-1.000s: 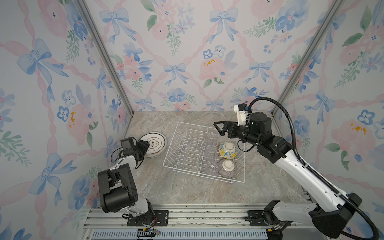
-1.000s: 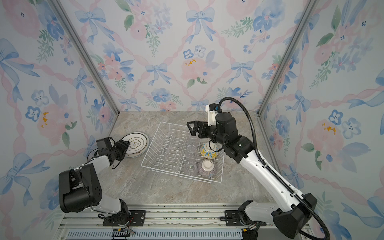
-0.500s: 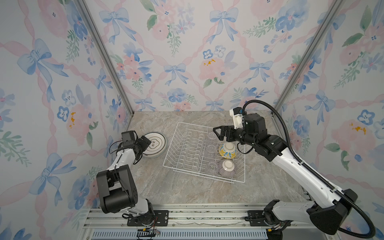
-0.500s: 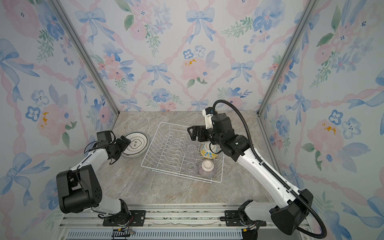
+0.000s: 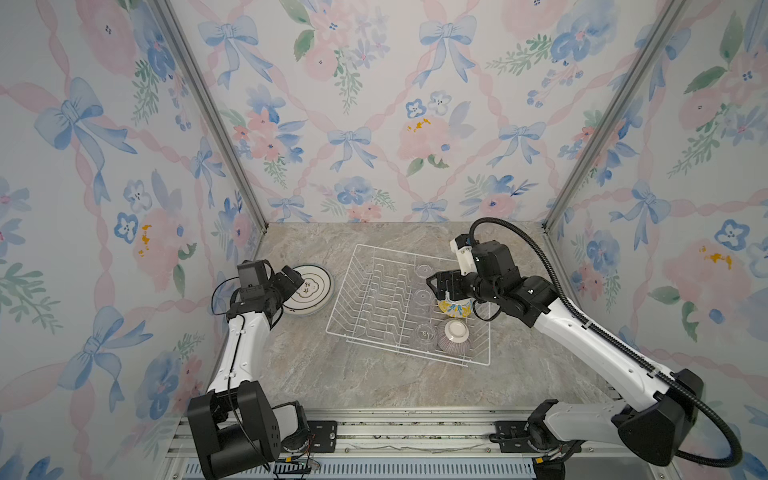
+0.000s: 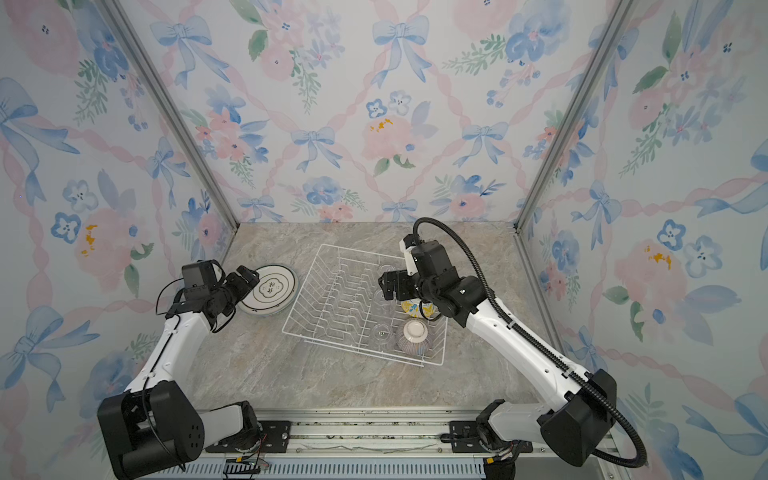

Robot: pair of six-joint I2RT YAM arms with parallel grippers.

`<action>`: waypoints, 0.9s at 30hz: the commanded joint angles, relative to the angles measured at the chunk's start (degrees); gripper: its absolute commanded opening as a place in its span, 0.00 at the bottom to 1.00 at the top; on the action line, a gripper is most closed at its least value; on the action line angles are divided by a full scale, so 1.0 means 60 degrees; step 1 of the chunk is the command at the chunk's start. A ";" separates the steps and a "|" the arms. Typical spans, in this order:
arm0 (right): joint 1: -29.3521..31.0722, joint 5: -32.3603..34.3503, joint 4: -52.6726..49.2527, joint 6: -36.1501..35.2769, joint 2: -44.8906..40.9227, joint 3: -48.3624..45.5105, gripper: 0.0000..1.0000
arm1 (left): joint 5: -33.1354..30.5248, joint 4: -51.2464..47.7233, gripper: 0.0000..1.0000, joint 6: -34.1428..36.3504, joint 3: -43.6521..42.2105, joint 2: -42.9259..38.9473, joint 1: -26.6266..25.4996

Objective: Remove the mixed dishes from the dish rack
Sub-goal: 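Lower the dark-rimmed plate flat onto the stack and open the left gripper, then raise the left gripper while the right gripper lowers onto a clear glass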

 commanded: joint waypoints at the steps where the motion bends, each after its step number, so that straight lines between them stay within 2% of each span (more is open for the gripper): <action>1: 0.0180 0.0317 -0.0257 0.0139 0.0200 -0.0153 0.97 | 0.0581 -0.0170 0.98 0.0352 -0.0288 -0.0735 -0.0112; 6: 0.0366 0.0317 -0.0014 0.0693 0.0600 -0.0346 0.97 | 0.1313 -0.0156 0.98 0.1028 -0.0619 -0.1636 -0.0126; 15: 0.0395 0.0468 0.0236 0.0815 0.1749 -0.0079 0.97 | 0.2741 0.0513 0.98 0.0992 -0.1875 -0.2253 -0.0157; 19: 0.0379 0.0700 -0.0040 0.0749 0.2548 0.0400 0.97 | 0.3019 0.0670 0.98 0.0972 -0.2107 -0.2509 -0.0120; 27: 0.0425 0.1115 -0.0724 0.0694 0.4129 0.1524 0.97 | 0.2904 0.0676 0.98 0.0776 -0.2439 -0.2778 0.0202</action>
